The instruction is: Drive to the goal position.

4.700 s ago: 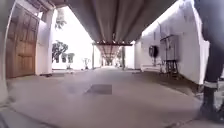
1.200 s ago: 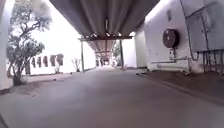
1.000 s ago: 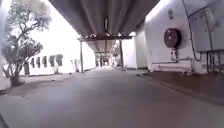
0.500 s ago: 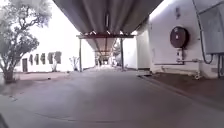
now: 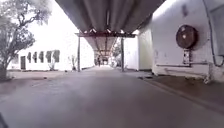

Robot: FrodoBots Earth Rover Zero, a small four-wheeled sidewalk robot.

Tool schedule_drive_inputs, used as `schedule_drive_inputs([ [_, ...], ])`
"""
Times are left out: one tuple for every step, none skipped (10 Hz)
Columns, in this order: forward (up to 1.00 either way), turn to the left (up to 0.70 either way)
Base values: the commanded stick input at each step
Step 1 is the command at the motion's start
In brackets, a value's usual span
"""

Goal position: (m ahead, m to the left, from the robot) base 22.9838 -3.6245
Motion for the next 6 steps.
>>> schedule_drive_inputs([
  [0.66,0.0],
  [0.66,0.0],
  [0.66,0.0],
  [0.66,0.0],
  [0.66,0.0],
  [0.66,0.0],
])
